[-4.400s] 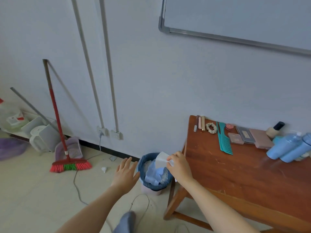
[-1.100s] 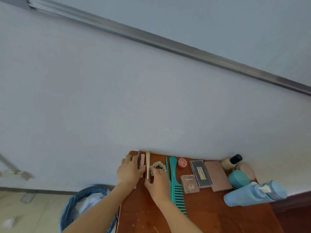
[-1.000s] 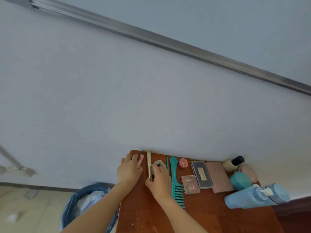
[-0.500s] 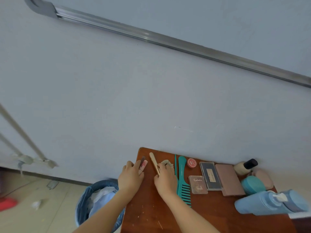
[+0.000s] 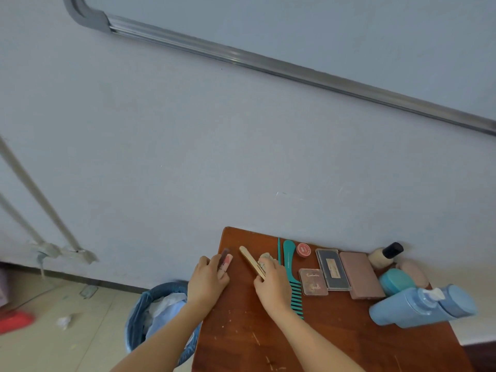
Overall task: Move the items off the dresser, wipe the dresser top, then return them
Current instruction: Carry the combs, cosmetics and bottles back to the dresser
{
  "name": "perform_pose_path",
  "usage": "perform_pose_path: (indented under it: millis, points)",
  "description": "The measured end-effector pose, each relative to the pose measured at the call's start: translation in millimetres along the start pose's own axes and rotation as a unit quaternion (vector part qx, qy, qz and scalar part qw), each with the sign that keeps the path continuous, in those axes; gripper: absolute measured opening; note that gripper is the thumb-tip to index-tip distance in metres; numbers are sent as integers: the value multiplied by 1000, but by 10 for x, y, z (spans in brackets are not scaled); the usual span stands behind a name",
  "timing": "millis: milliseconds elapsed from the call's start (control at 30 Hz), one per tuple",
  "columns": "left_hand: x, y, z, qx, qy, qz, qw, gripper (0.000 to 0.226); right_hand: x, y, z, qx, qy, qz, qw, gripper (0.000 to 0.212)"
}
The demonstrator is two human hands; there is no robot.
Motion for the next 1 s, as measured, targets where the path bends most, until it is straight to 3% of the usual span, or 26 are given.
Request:
perform_pose_path:
  millis: [200, 533, 667, 833, 1000]
  points:
    - [122, 77, -113, -31, 32, -43, 998, 44, 174, 68, -133, 5, 28, 43, 999, 40]
    - [166, 382, -461, -57, 15, -9, 998, 44, 637, 322, -487, -1, 90, 107, 990, 34]
    - [52, 603, -589, -116, 1, -3, 993, 42, 872, 471, -765, 10, 124, 97, 988, 29]
    - [-274, 1043, -756, -238, -109, 9, 965, 47, 1196, 688, -1365, -92, 212, 76, 970, 32]
    - [-458, 1330, -1163, -354, -211, 6, 911, 53, 1346, 715, -2224, -229, 304, 34, 924, 31]
Point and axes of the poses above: each hand's wrist, its own z-axis towards the middle knuckle, its own x-axis out of the back of the hand, y = z × x, the point moved 4 cm from there along z, towards the middle knuckle, and after that the axes turned 7 degrees about x, right-handed, at the moved point
